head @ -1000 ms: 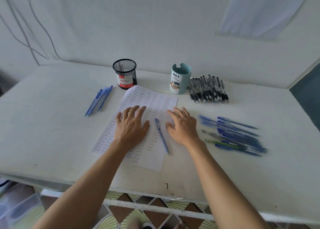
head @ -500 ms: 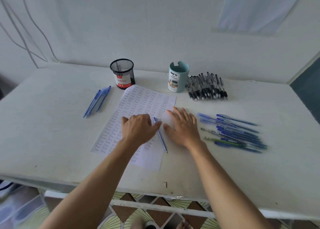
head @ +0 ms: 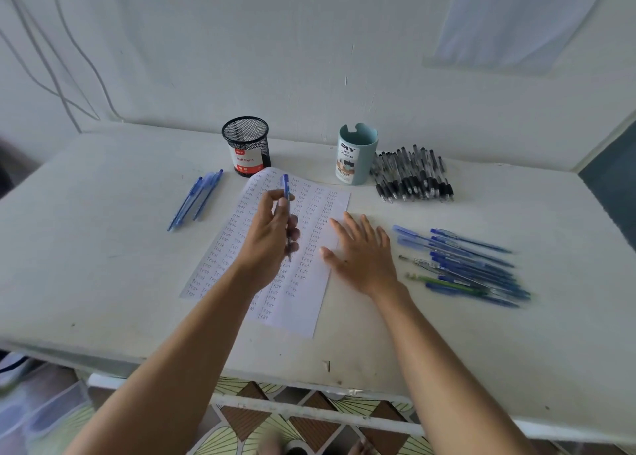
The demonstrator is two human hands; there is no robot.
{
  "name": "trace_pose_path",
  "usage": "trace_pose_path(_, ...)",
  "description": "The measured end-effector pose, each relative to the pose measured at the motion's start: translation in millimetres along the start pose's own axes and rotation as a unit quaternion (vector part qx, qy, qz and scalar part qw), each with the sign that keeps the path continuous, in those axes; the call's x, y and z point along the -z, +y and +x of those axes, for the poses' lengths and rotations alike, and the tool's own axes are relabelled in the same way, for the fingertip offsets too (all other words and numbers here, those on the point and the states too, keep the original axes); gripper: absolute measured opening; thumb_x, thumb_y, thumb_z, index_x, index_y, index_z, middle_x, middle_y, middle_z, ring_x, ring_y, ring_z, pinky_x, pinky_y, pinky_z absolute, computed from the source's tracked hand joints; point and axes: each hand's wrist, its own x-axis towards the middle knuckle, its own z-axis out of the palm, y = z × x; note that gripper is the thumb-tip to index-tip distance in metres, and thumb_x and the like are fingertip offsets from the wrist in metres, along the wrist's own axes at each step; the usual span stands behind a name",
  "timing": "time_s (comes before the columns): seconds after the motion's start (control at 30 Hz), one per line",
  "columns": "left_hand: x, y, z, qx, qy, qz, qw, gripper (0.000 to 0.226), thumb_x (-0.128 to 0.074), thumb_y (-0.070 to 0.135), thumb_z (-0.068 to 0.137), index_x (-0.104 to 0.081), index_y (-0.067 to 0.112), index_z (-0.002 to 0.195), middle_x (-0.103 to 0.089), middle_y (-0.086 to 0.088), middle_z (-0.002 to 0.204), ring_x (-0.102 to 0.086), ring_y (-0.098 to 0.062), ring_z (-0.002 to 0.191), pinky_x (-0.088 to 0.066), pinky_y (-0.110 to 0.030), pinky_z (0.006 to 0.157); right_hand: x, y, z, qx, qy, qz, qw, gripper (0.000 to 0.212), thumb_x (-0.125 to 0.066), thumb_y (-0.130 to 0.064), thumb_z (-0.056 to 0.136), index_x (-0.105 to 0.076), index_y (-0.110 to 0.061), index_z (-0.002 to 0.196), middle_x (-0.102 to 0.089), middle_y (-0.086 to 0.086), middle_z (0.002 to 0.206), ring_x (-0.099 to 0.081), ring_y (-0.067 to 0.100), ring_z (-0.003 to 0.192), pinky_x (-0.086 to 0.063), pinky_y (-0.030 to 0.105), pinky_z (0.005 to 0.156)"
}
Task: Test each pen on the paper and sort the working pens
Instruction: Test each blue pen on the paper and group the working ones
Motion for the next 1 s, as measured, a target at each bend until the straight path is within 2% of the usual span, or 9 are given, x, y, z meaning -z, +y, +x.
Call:
trace_pose_path(0.13, 6.5, 0.9, -2.2, 0.022, -0.06, -0.109, 0.992, 0.067, -0.032, 0.078, 0.087, -0.049, 0.016, 0.068, -0.028, 0.002, 0.065, -0.021, -0.014, 0.062, -0.024, -0.03, 0.063, -0.8, -1.6, -1.1, 0.001, -0.002, -0.001, 1.0, 0.08, -0.014, -0.076, 0.09, -0.009, -0.035, 0.158, 0.002, -0.003, 0.168, 0.009, 0.023, 0.153, 0.006, 0.051, 0.121)
trace_pose_path(0.23, 10.5, 1.9, -5.0, -0.003, -0.049, -0.171, 0.984, 0.066, -0.041, 0.071, 0.082, -0.032, 0.015, 0.048, -0.024, 0.0, 0.055, -0.017, -0.018, 0.064, -0.021, -0.034, 0.066, 0.8, -2.5, -3.2, 0.005, -0.005, -0.008, 1.0, 0.079, -0.018, -0.076, 0.092, -0.007, -0.036, 0.158, 0.005, -0.002, 0.167, 0.012, 0.022, 0.153, 0.01, 0.053, 0.12)
trace_pose_path(0.33, 15.8, 0.3, -6.5, -0.026, -0.03, -0.198, 0.979, 0.053, -0.038, 0.05, 0.081, -0.021, 0.011, 0.049, -0.019, 0.0, 0.053, -0.024, -0.016, 0.057, -0.024, -0.032, 0.065, 3.1, -4.3, -4.9, 0.016, -0.007, -0.012, 1.0, 0.078, -0.023, -0.075, 0.093, -0.004, -0.037, 0.158, 0.012, -0.002, 0.166, 0.016, 0.019, 0.152, 0.016, 0.053, 0.118)
trace_pose_path(0.47, 24.7, -5.2, -10.3, -0.033, -0.004, -0.218, 0.975, 0.054, -0.035, 0.048, 0.089, -0.021, 0.01, 0.053, -0.022, 0.001, 0.052, -0.022, -0.016, 0.059, -0.024, -0.032, 0.065, 4.0, -3.0, -4.3, 0.03, -0.018, -0.008, 0.999, 0.08, -0.035, -0.071, 0.092, -0.005, -0.038, 0.158, 0.015, -0.002, 0.166, 0.018, 0.019, 0.152, 0.015, 0.052, 0.119)
trace_pose_path(0.6, 33.2, -10.4, -16.1, -0.018, -0.008, -0.303, 0.953, 0.06, -0.05, 0.066, 0.084, -0.047, 0.013, 0.056, -0.033, 0.001, 0.064, -0.027, -0.015, 0.06, -0.03, -0.028, 0.062, 4.2, -2.7, -3.9, 0.034, -0.024, -0.011, 0.999, 0.087, -0.035, -0.078, 0.087, -0.004, -0.038, 0.158, 0.014, -0.001, 0.166, 0.016, 0.021, 0.152, 0.01, 0.054, 0.121)
trace_pose_path(0.7, 38.6, -20.0, -16.4, -0.049, -0.014, -0.232, 0.971, 0.039, -0.052, 0.04, 0.098, -0.073, 0.01, 0.083, -0.055, -0.001, 0.074, -0.046, -0.009, 0.06, -0.044, -0.02, 0.057, 4.4, -4.9, -4.1, 0.022, -0.018, 0.0, 1.0, 0.093, -0.032, -0.086, 0.081, -0.007, -0.038, 0.157, 0.012, -0.001, 0.167, 0.013, 0.021, 0.153, 0.01, 0.052, 0.121)
trace_pose_path(0.83, 48.7, -32.8, -19.8, -0.052, -0.029, -0.098, 0.993, 0.071, -0.026, 0.056, 0.103, -0.063, -0.003, 0.117, -0.063, -0.011, 0.093, -0.059, -0.019, 0.075, -0.052, -0.028, 0.066, 2.1, -7.0, -3.5, 0.01, -0.003, -0.005, 1.0, 0.098, -0.027, -0.09, 0.078, -0.008, -0.036, 0.158, 0.009, 0.001, 0.167, 0.011, 0.021, 0.153, 0.009, 0.051, 0.122)
trace_pose_path(0.93, 55.8, -37.3, -25.8, -0.064, -0.018, 0.019, 0.998, 0.07, -0.047, 0.067, 0.091, -0.062, -0.001, 0.093, -0.063, -0.011, 0.076, -0.061, -0.025, 0.063, -0.052, -0.033, 0.057, 1.3, -6.6, -2.2, 0.006, -0.008, -0.01, 1.0, 0.098, -0.026, -0.089, 0.079, -0.006, -0.035, 0.158, 0.009, 0.002, 0.167, 0.011, 0.021, 0.153, 0.009, 0.05, 0.122)
trace_pose_path(1.0, 59.8, -40.1, -28.7, -0.077, -0.004, 0.108, 0.991, 0.051, -0.076, 0.052, 0.083, -0.063, 0.002, 0.083, -0.069, -0.014, 0.075, -0.069, -0.031, 0.068, -0.059, -0.04, 0.065, 1.9, -6.3, -1.2, 0.004, -0.01, -0.012, 1.0, 0.098, -0.027, -0.089, 0.079, -0.006, -0.035, 0.158, 0.009, 0.003, 0.167, 0.011, 0.021, 0.153, 0.009, 0.049, 0.122)
